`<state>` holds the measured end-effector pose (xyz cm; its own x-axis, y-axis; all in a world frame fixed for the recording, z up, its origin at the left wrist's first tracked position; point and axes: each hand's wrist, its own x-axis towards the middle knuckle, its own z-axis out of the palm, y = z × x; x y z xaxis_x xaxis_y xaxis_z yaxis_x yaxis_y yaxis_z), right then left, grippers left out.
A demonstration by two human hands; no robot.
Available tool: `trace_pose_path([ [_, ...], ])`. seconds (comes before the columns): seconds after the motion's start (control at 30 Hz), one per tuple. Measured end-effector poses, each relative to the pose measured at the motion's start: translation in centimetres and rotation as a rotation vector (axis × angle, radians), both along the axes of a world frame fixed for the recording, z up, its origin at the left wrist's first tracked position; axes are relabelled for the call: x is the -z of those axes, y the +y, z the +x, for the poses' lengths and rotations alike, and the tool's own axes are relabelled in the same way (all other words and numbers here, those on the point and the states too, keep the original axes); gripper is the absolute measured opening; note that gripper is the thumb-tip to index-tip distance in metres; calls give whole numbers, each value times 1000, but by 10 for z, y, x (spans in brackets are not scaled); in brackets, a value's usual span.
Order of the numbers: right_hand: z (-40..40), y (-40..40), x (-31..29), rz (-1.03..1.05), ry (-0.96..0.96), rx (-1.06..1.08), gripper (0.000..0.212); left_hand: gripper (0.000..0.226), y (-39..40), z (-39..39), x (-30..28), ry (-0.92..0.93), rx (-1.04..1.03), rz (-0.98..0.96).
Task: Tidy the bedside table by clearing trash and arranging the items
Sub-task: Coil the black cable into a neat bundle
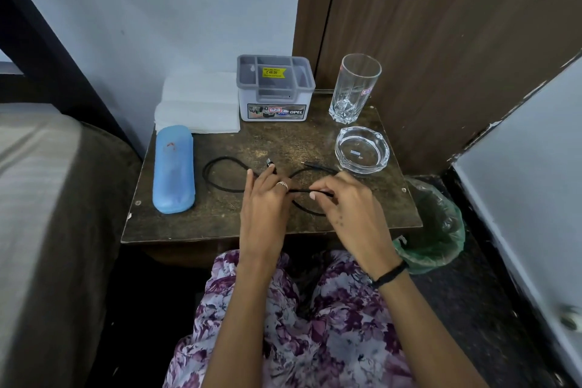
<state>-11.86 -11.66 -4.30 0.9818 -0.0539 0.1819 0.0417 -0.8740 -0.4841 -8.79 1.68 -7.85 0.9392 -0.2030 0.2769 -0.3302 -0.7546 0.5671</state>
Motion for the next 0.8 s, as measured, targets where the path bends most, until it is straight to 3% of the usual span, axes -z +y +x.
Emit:
trace_pose_path([
  [0.23,6,-25,1,-118,68,34,12,18,2,3,1,44,-119,-187],
  [0.47,21,-27,-26,429,-98,121,7,20,-6,-4,-14,-101,-323,-317],
  [0.53,23,-22,-34,559,-90,118,3,16,-11,-9,-22,-121,-254,-389],
  [0.7,26,-15,-53,868,-71,68,12,18,-30,-21,-44,195,23,-686],
  [0.8,30,-13,-61,1003,-101,72,13,13,-29,-22,-55,249,88,-714],
])
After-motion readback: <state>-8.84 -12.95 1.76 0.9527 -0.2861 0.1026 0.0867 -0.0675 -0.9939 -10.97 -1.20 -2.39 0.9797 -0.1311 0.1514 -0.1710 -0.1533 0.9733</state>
